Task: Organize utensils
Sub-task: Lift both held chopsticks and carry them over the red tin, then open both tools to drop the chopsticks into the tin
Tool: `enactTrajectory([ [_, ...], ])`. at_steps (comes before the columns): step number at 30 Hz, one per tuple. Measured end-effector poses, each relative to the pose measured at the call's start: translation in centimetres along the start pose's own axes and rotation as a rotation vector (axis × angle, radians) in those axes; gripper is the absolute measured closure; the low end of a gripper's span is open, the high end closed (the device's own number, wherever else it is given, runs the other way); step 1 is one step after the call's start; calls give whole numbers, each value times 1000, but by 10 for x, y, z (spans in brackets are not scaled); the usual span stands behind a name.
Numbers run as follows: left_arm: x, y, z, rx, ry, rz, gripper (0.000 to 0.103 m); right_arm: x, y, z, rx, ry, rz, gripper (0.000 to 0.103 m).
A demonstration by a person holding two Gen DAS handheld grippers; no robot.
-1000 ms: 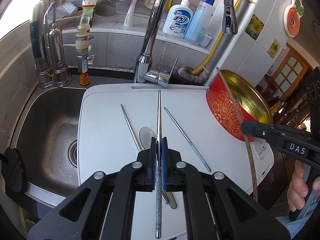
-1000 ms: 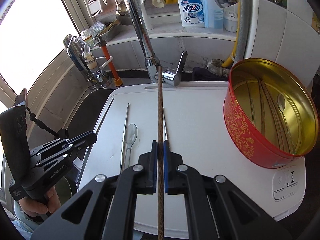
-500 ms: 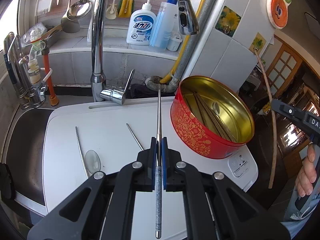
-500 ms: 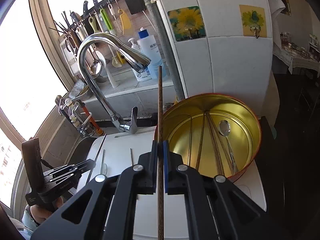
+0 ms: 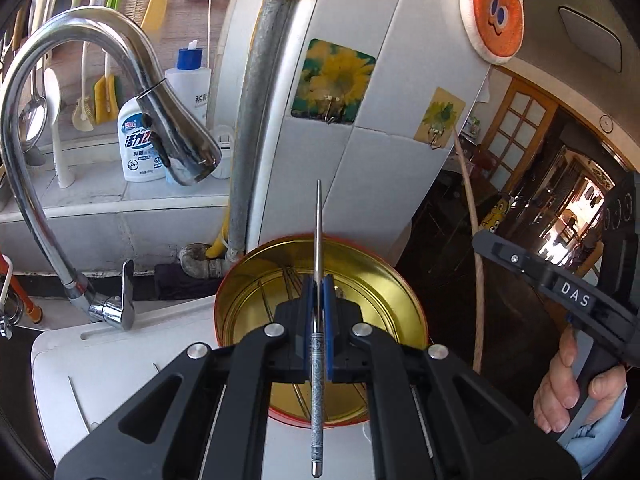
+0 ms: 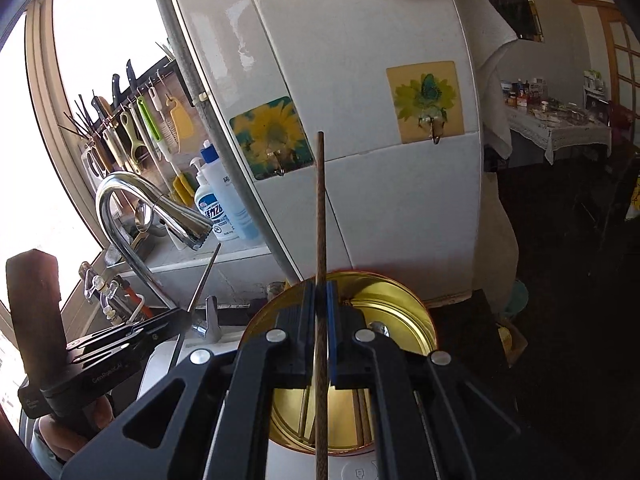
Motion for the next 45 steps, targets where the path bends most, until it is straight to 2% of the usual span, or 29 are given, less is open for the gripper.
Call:
enactTrajectory([
  [5,-13,-3,-53,64,8,23,98,-33,8,-38,60,26,-59,97],
  [11,-10,12,-111,168,-31,44,98,-58,24,-84,155,16,-107,97],
  [20,19,46,-151,302,-114,45,98,-53,73,-144,390,-96,-144,97],
  [23,27,55,-163,346,-157,37,98,-49,74,-148,391,-114,-128,97],
  [31,45,57,-165,311,-217,22,98,-20,71,-167,417,-145,-68,97],
  [36,56,57,-165,315,-230,53,98,-12,80,-188,451,-119,-47,97],
  [41,49,58,-159,305,-227,12,97,-9,78,-181,415,-96,9,96],
  [43,50,58,-149,299,-243,-11,83,-11,72,-167,386,-68,32,79],
  [44,50,57,-142,288,-253,-19,50,-14,68,-159,361,-38,39,51],
  [45,52,56,-133,262,-263,-21,24,-19,64,-149,326,2,40,24],
])
Point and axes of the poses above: each gripper's, at about its wrist camera, not at the fingertips, and z roughly against the way its jaws point, x to its left, y to its underside, the point moved 6 cm from there along -z, roughly the way its jaws point, and after that the axes turned 15 degrees about z, right-handed, at the moved point
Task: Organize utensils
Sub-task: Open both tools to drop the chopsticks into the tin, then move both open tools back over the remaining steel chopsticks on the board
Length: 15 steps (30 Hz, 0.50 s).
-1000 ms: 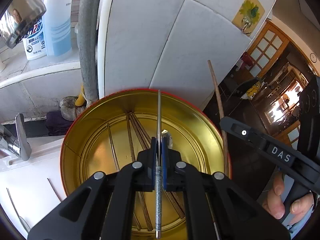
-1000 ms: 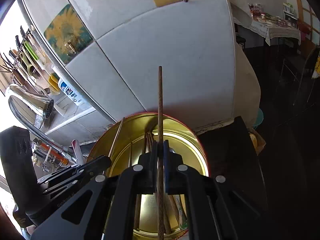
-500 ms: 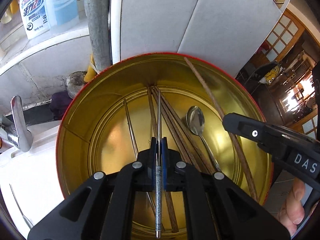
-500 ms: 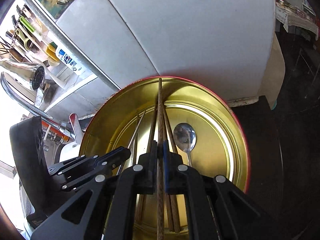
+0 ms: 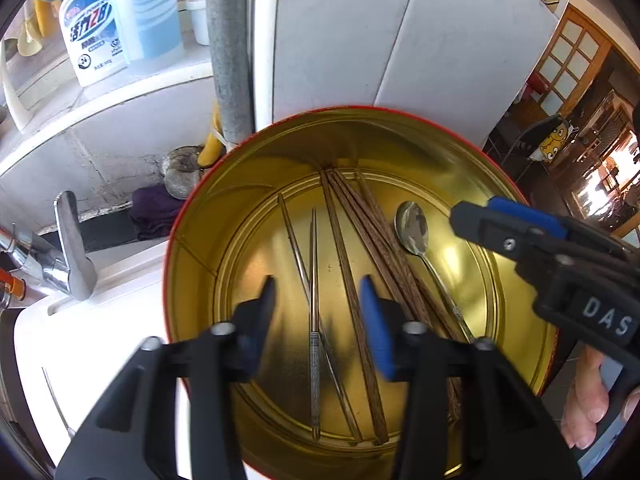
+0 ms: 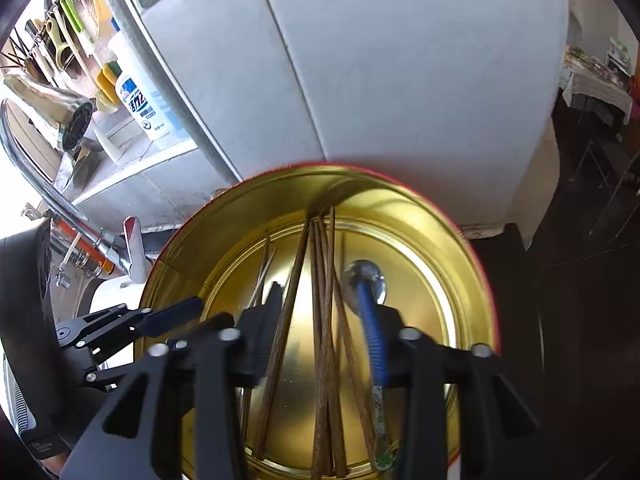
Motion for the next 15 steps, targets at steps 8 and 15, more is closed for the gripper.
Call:
enactTrajectory([
  [8,26,21,46,-89,41,42,24,-12,13,47,-132,128,-41,10],
  [15,37,39,62,-90,55,74,24,9,25,59,-113,113,-12,10],
])
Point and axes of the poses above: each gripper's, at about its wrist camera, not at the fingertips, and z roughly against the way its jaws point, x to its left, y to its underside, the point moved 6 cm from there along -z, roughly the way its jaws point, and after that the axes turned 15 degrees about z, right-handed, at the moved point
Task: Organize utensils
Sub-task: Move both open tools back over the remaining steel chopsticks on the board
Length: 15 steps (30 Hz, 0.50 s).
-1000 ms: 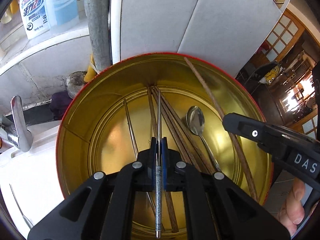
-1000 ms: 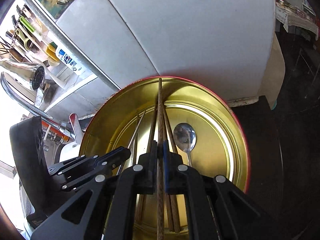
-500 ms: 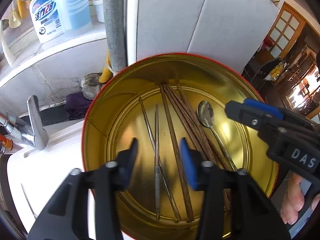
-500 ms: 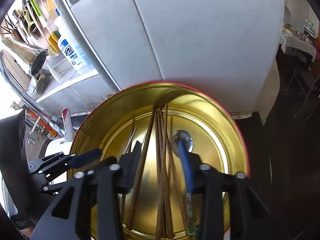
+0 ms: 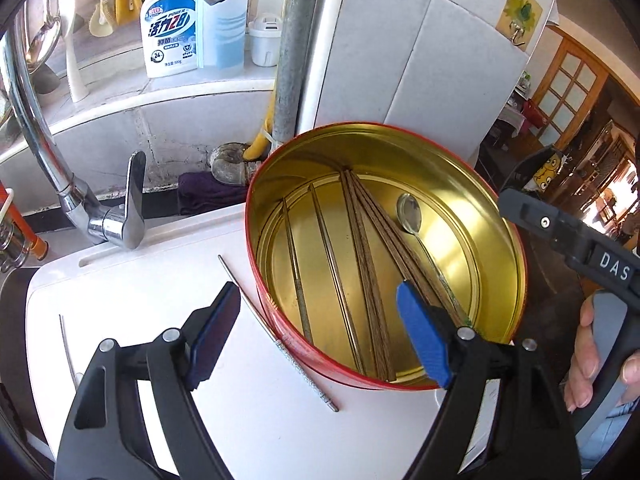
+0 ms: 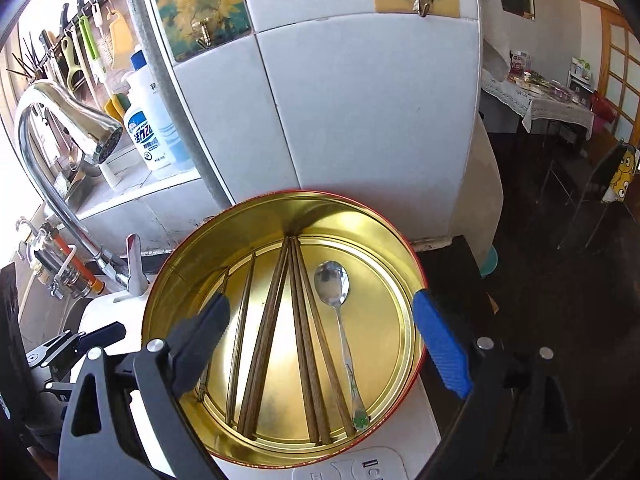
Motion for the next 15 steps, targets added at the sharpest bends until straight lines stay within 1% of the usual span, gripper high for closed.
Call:
enactTrajectory([
  [2,7,6,9,-6,5,20,24,5,3,7,-7,-1,2,9],
  [5,27,16,23,-13,-8,56,24,16,7,17,-19,-9,7,9],
  [8,56,27,37,-17,-38,105,24,31,10,25,-33,-25,24,8],
  [15,124,43,64,-34,-120,225,24,73,13,30,-48,-99,75,8],
])
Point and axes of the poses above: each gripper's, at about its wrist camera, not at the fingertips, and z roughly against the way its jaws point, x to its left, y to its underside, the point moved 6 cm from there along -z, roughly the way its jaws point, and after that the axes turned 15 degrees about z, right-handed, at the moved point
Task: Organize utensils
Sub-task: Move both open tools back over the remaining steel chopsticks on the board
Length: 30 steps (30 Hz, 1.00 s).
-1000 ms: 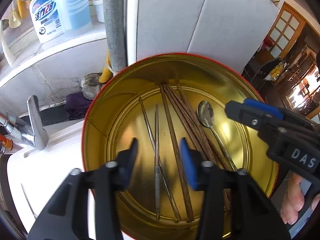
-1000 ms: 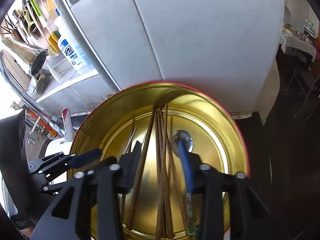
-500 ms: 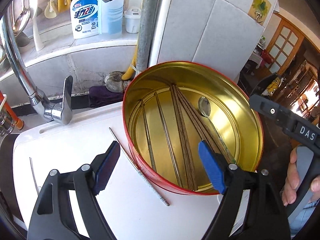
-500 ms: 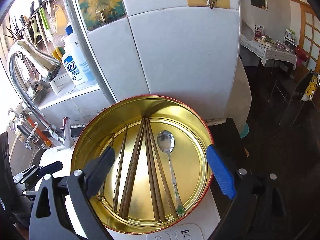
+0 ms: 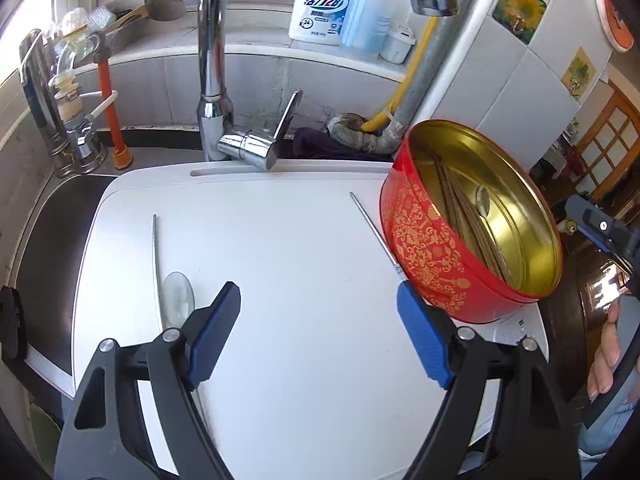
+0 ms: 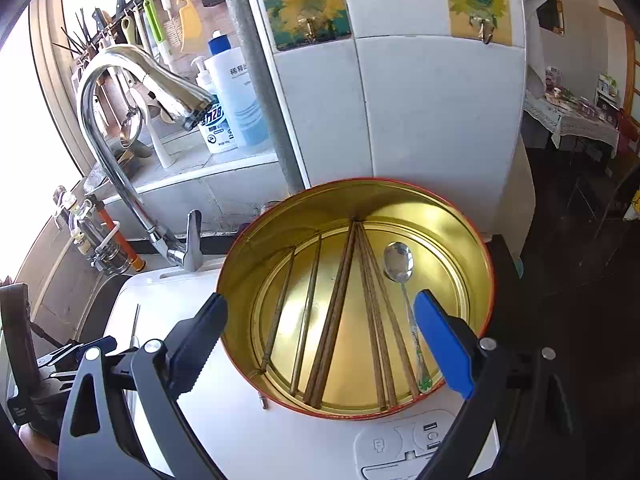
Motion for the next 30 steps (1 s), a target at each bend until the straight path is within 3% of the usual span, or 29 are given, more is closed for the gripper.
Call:
enactTrajectory([
  [10,74,-2,13,-10,-44,105,24,79,-6,-12,6,-109,139,8],
  [20,137,5,-3,42,-79,145,24,148,10,-38,103,-187,272,8],
  [30,153,1,-26,70,-73,66,24,161,42,-52,153,-118,272,9],
])
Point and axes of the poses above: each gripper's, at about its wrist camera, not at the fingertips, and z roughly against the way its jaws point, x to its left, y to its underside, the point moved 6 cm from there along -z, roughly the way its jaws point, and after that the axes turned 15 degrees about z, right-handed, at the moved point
